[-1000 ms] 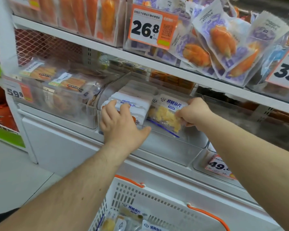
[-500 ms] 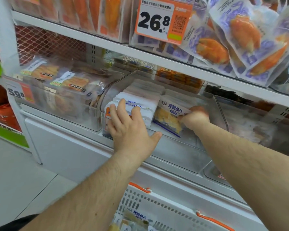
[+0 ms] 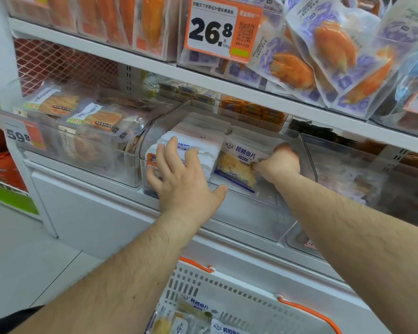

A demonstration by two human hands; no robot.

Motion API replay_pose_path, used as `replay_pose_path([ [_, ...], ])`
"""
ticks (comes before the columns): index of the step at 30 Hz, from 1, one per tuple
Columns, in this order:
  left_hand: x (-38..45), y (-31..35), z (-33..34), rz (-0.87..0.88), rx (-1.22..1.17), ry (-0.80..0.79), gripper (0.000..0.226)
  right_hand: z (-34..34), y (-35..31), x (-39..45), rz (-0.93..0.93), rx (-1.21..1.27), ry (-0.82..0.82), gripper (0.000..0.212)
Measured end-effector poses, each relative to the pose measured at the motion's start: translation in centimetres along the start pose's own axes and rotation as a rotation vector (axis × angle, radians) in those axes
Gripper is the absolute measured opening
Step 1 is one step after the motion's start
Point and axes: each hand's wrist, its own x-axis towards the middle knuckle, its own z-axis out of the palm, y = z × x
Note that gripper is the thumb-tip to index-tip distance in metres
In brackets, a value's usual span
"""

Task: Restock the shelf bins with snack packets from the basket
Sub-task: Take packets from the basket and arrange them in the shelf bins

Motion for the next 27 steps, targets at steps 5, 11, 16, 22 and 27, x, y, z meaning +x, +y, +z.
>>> replay_pose_path([
  [5, -1.0, 1.0, -1.0, 0.145, -0.052, 0.052, 0.078, -2.7, -0.4, -4.2, -0.154, 0.220, 0.132, 0.026],
  [11, -3.3, 1.4, -1.0, 0.384, -0.157, -0.173, 0.056, -3.7, 0.8, -11.0, -0.422, 0.383, 0.219, 0.012],
  [16, -5.5, 0.1, 0.1, 0.411, 0.058, -0.792, 0.043, -1.1, 4.4, -16.1, -0.542, 0.500, 0.253, 0.011],
  [22, -7.8, -0.7, 1.2, 0.473, 0.235, -1.124, 0.044, 4.2, 9.7, -18.6, -0.262, 0.495, 0.033, 0.010],
  [27, -8.6, -1.2, 2.3, 0.461, 0.340, -1.213, 0.043, 10.2, 14.6, -21.7, -0.024, 0.299, -0.353, 0.010],
])
